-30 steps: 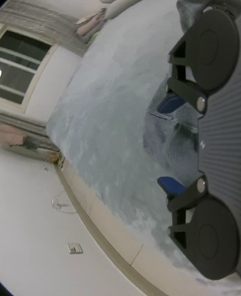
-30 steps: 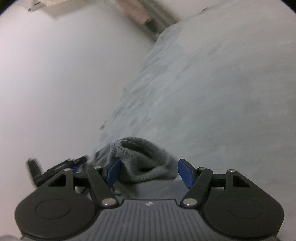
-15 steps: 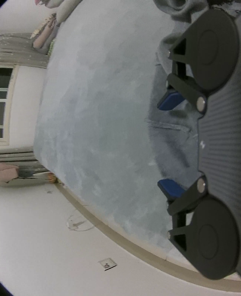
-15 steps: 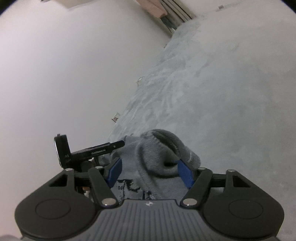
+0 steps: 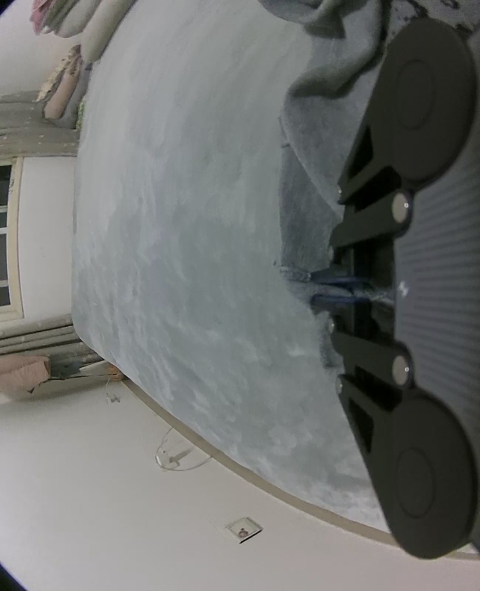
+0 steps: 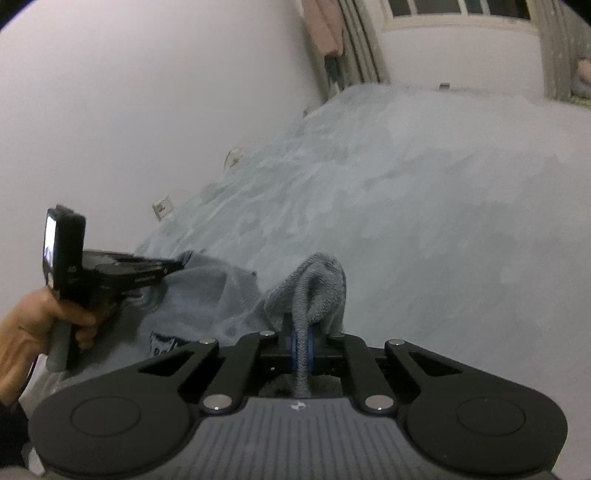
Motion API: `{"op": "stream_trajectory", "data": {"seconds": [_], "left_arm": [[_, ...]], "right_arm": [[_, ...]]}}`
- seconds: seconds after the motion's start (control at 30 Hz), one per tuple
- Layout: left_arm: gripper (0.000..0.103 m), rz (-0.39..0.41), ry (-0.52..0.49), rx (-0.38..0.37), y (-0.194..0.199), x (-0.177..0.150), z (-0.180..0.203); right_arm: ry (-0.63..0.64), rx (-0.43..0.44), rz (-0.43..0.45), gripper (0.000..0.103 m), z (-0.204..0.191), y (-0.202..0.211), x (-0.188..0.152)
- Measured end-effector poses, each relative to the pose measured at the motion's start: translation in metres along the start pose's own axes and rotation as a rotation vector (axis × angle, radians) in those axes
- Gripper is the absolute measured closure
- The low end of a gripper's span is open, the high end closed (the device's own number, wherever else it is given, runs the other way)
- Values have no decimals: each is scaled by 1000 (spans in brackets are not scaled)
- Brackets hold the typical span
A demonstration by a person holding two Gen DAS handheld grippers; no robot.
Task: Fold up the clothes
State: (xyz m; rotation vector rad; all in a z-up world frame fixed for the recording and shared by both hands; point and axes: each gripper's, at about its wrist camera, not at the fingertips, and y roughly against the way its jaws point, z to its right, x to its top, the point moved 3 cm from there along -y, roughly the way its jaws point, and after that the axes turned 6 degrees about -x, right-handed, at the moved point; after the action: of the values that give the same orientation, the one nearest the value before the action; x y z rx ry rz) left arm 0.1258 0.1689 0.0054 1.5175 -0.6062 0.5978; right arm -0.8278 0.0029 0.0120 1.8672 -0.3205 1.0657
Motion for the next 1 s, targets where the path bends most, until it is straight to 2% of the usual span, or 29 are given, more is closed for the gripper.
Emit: {"op": "stream_trajectory", "data": {"seconds": [0.13,0.27,0.33,0.4,0.47,0.5,0.6,0.63,0.67,0.7,0.77,0.8,0.9,1.0], "left_arm": [[99,59,59,-14,16,7,-7],[99,150,139,-36,39,20,-17],[99,194,194,-50,53,26,-22],[99,239,251,-80,68,32,-27],[99,303,284,-96,84,37,-29],[102,332,283,-94,91,39,-28],[102,385,265,-88,105,40,-25],[102,377,260,-98,105,39,-24],[102,358,257,-114,104,38,-23],[102,329,251,-120,100,34,-22],[102,249,236,-113,86,23,-17],[102,209,228,-109,79,18,-14],[102,107,229,-120,58,2,-14],[102,72,196,-134,53,-5,-14]], "right_arm": [[38,-61,97,96,9,-6,25],[76,-123,195,97,17,-12,50],[150,-222,295,97,8,4,54],[224,-318,353,97,-7,16,57],[263,-336,447,97,-21,36,56],[282,-343,479,97,-25,41,55],[332,-354,551,97,-34,55,52],[337,-348,543,97,-33,59,49],[332,-353,497,97,-31,56,49],[332,-337,425,97,-25,50,50],[300,-286,224,97,-12,35,44],[272,-237,131,97,-2,26,37],[249,-122,-50,97,12,8,15],[379,-9,-189,96,4,-3,-7]]}}
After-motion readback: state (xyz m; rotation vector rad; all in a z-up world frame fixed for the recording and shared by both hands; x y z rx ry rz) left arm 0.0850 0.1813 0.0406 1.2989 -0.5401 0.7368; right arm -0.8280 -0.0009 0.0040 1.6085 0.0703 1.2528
